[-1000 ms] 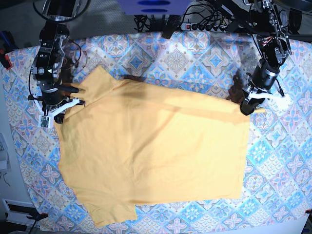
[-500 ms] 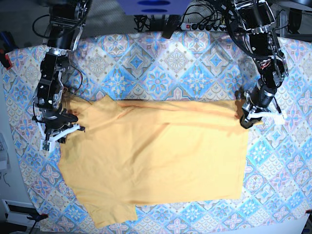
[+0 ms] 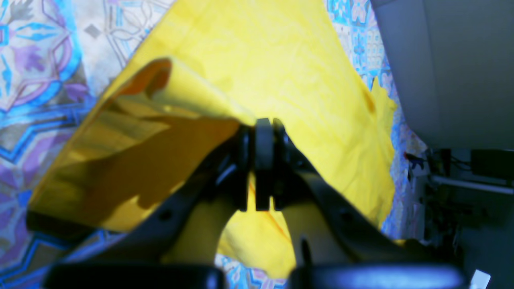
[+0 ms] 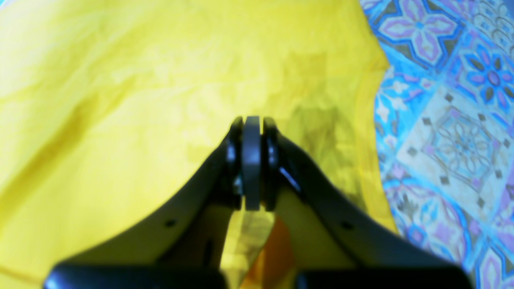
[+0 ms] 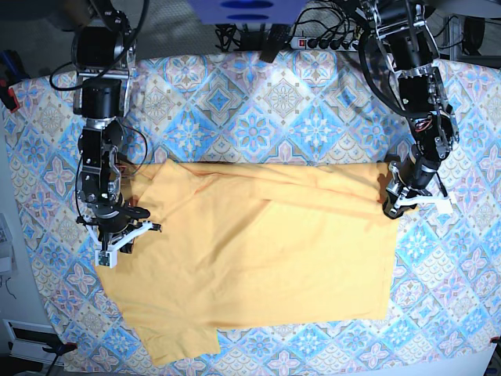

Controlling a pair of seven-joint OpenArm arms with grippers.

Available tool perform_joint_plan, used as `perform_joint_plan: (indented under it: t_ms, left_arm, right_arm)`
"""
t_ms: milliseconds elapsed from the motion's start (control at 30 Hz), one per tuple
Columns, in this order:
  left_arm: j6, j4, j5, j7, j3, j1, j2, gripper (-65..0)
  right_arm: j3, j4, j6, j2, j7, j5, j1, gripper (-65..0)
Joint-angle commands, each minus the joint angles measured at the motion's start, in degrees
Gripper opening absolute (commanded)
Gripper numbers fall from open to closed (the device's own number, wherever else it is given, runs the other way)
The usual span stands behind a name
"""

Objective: Fold the T-shirt properly
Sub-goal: 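Drag the shoulder edge toward the hem with both grippers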

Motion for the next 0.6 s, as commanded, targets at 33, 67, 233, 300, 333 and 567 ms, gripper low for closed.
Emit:
perform_joint_plan:
  t_ms: [33,67,233,300,333,567]
  left_arm:
    - [-0.6,-0.5,-0.3,-2.4,0.0,-0.9,-0.6,-65.0]
    - [-0.6,-1.3,-0.3,-2.7,0.0,-0.9,-0.6,-65.0]
    - [-0.6,-2.9,-0.4,-2.8,0.0,-0.9,-0.6,-65.0]
    - [-0.6,-2.9,-0.4,-2.9,0.0,-0.9,-0.6,-65.0]
    - [-0.6,-2.9,-0.4,-3.2,0.0,-0.8,-0.6,-65.0]
    - [-0.6,-2.9,-0.4,-3.7,0.0,-0.8,-0.5,-65.0]
  right_arm:
    - [0.1,-2.1,-0.2,0.6,3.4,0.2,3.7,-65.0]
    - [0.1,-3.4,-0.2,0.6,4.2,0.2,4.5,-65.0]
    - [0.1,-7.8,-0.2,0.6,6.3,0.2,8.2,-65.0]
    - [0.1,-8.8,-0.2,0.6,7.1,0.2,9.2,-65.0]
    - [0.1,-8.9,-0.2,0.6,7.5,0.2,9.6,-65.0]
    - [0.1,-9.0,-0.3,0.5,11.0,0.2,9.9,-64.6]
